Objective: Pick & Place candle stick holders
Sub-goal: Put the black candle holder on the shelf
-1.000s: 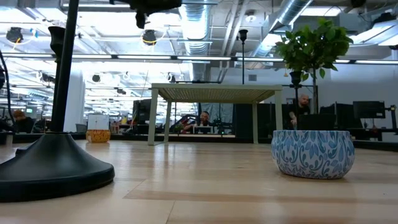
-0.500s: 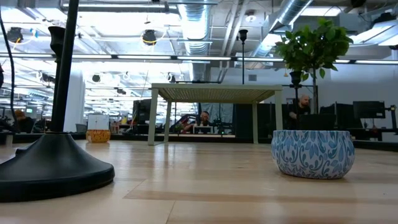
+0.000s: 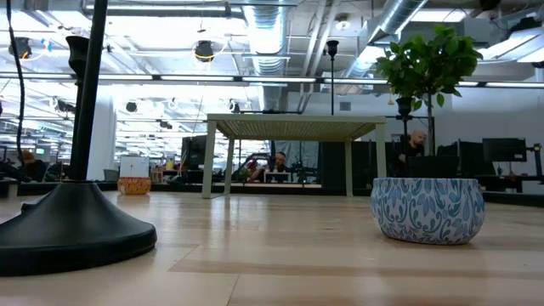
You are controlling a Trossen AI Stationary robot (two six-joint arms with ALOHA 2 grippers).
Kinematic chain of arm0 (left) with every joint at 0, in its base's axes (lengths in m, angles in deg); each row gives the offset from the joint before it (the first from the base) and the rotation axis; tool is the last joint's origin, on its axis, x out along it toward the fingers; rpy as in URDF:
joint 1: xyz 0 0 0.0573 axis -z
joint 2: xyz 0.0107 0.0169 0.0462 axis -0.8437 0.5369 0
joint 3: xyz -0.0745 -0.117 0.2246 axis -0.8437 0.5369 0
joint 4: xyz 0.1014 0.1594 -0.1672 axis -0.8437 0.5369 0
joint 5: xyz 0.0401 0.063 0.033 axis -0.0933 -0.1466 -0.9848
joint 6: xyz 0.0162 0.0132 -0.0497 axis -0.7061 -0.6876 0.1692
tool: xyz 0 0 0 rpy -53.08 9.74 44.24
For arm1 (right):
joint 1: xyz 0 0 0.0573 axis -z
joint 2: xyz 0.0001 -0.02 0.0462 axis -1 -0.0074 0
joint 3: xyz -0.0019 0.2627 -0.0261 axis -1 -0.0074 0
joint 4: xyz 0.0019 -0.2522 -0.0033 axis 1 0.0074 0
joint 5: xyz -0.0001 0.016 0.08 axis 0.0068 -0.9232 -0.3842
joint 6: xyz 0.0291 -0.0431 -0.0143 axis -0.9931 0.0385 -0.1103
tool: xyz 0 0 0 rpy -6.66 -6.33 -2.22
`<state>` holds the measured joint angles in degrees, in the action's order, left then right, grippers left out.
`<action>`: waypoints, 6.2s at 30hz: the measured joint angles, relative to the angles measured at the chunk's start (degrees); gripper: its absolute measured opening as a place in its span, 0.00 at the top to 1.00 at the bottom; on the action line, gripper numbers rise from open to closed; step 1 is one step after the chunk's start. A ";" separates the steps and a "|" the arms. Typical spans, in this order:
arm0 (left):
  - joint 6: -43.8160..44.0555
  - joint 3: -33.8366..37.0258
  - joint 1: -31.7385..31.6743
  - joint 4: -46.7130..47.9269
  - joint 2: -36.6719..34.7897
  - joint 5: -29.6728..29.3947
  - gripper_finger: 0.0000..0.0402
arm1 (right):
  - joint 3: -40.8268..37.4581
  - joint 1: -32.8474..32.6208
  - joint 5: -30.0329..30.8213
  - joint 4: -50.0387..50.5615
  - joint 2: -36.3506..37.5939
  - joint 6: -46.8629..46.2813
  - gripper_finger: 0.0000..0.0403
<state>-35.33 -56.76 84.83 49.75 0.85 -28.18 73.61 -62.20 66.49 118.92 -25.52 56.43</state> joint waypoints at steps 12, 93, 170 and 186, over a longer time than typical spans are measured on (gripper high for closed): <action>7.98 -0.02 6.18 4.27 3.61 -0.31 0.51 | 0.00 0.00 -0.01 0.24 0.00 -0.39 0.81; 14.26 3.39 10.18 4.08 18.65 5.29 0.35 | 0.00 0.00 0.00 0.27 0.00 0.07 0.81; -18.22 -22.16 -37.80 -9.36 17.89 -23.40 0.96 | 0.02 0.02 2.21 0.24 0.00 0.07 0.81; -13.72 -33.85 -46.33 5.02 26.87 -13.84 0.96 | 0.02 0.02 2.21 0.24 0.00 0.07 0.81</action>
<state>-49.05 -90.61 38.49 54.77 27.72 -42.02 73.64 -62.18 68.70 119.16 -25.52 56.51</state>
